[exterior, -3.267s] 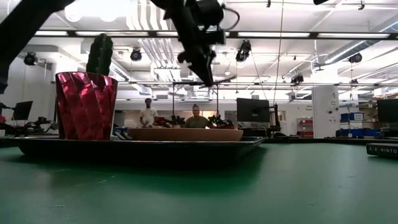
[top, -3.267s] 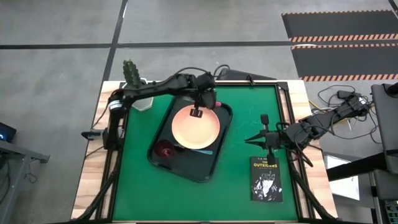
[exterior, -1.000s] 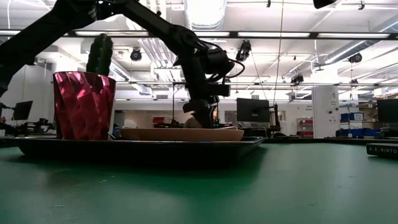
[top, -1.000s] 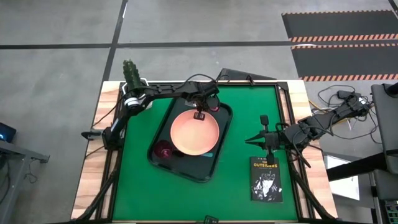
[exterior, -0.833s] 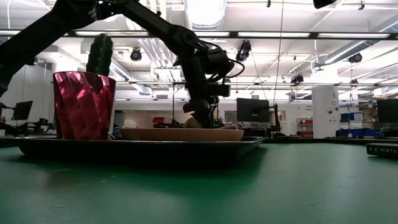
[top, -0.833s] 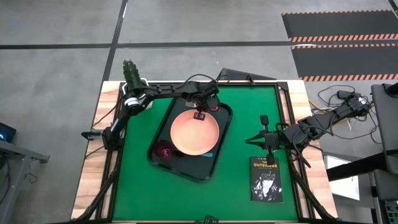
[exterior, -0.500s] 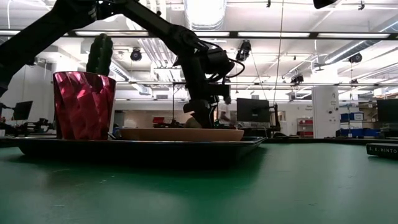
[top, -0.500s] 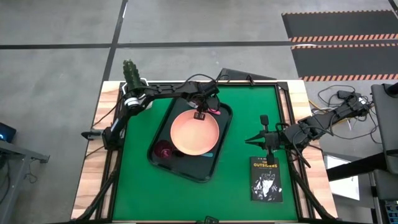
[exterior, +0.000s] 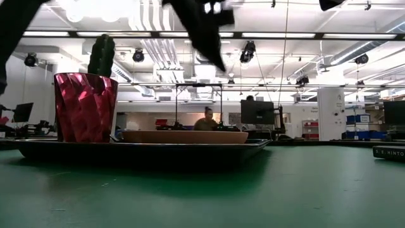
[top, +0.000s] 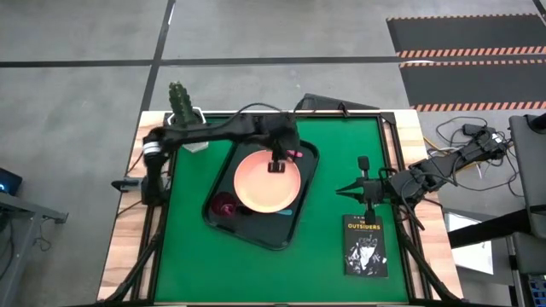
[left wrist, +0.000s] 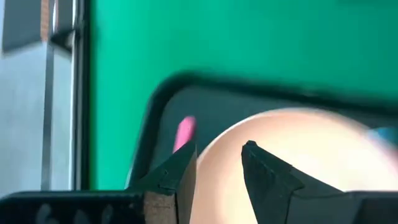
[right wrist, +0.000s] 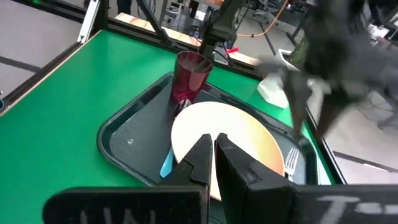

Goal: Pick and place plate/cup/fork/spoon on tray
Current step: Adjust the blue spoon

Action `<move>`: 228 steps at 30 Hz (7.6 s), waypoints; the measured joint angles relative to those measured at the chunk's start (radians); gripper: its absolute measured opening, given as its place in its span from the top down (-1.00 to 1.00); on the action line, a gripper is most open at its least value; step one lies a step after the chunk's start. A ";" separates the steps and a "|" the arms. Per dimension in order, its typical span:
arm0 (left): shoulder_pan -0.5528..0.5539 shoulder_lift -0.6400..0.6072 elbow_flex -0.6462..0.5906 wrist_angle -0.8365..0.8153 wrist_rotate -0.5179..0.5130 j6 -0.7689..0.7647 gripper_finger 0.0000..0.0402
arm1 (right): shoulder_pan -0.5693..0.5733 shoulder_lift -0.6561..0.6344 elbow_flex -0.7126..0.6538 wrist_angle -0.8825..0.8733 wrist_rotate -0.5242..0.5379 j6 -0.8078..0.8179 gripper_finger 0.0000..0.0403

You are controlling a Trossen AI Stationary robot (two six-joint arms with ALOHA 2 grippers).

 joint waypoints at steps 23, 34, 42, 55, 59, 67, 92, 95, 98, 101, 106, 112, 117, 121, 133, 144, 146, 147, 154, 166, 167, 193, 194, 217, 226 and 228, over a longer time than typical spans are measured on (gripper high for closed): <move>-0.545 -0.382 -0.501 0.410 -0.323 -0.132 0.46 | 0.000 0.386 -0.003 0.198 0.014 0.303 0.96; -0.601 -0.525 -0.732 0.690 -0.406 -0.122 0.46 | -0.002 0.676 0.099 0.233 0.015 0.431 0.96; -0.600 -0.621 -0.791 0.707 -0.452 -0.044 0.46 | -0.029 0.872 0.252 0.234 0.015 0.407 0.96; -0.603 -0.772 -0.899 0.720 -0.452 -0.050 0.46 | -0.099 1.110 0.479 0.206 -0.024 0.317 0.96; -0.605 -0.800 -0.922 0.729 -0.451 -0.058 0.46 | -0.119 1.150 0.502 0.206 -0.062 0.317 0.96; -0.610 -0.811 -0.935 0.745 -0.451 -0.076 0.46 | -0.156 1.171 0.493 0.210 -0.069 0.319 0.96; -0.609 -0.810 -0.935 0.745 -0.451 -0.077 0.46 | -0.195 1.172 0.299 0.547 -0.101 0.284 0.96; -0.609 -0.810 -0.935 0.746 -0.451 -0.077 0.46 | -0.206 1.172 0.274 0.563 -0.100 0.285 0.96; -0.609 -0.810 -0.935 0.746 -0.451 -0.077 0.46 | -0.216 1.173 0.259 0.594 -0.099 0.294 0.96; -0.609 -0.810 -0.935 0.746 -0.451 -0.077 0.46 | -0.221 1.173 0.260 0.609 -0.098 0.303 0.96; -0.609 -0.810 -0.935 0.746 -0.451 -0.077 0.46 | -0.231 1.173 0.268 0.616 -0.093 0.302 0.96; -0.609 -0.810 -0.936 0.746 -0.451 -0.078 0.46 | -0.229 1.173 0.269 0.557 -0.098 0.302 0.96; -0.609 -0.810 -0.937 0.746 -0.450 -0.078 0.46 | -0.229 1.173 0.269 0.489 -0.098 0.330 0.96; -0.609 -0.810 -0.937 0.746 -0.450 -0.078 0.46 | -0.226 1.173 0.269 0.495 -0.132 0.342 0.96; -0.609 -0.810 -0.937 0.747 -0.450 -0.078 0.46 | -0.211 1.172 0.271 0.538 -0.180 0.469 0.96; -0.609 -0.805 -0.966 0.742 -0.450 -0.129 0.46 | -0.189 1.087 0.321 0.346 -0.175 0.450 0.96; -0.609 -0.804 -0.968 0.736 -0.450 -0.128 0.46 | -0.180 1.067 0.332 0.280 -0.169 0.455 0.96; -0.609 -0.803 -0.968 0.739 -0.450 -0.129 0.46 | -0.177 1.057 0.333 0.252 -0.164 0.462 0.96; -0.610 -0.802 -0.967 0.743 -0.450 -0.129 0.46 | -0.170 1.075 0.310 0.236 -0.089 0.472 0.96; -0.610 -0.802 -0.967 0.744 -0.450 -0.128 0.46 | -0.165 1.132 0.307 0.281 -0.127 0.501 0.96; -0.610 -0.802 -0.967 0.744 -0.450 -0.128 0.46 | -0.164 1.132 0.307 0.291 -0.132 0.501 0.96; -0.610 -0.802 -0.966 0.744 -0.450 -0.129 0.46 | -0.151 1.177 0.308 0.402 -0.152 0.498 0.96; -0.610 -0.802 -0.966 0.744 -0.450 -0.129 0.46 | -0.150 1.177 0.308 0.408 -0.155 0.497 0.96; -0.610 -0.802 -0.966 0.744 -0.451 -0.129 0.46 | -0.130 1.160 0.337 0.413 -0.179 0.477 0.96; -0.610 -0.802 -0.966 0.744 -0.451 -0.129 0.46 | -0.114 1.167 0.337 0.418 -0.181 0.478 0.96; -0.610 -0.802 -0.966 0.744 -0.451 -0.129 0.46 | -0.114 1.172 0.337 0.419 -0.180 0.485 0.96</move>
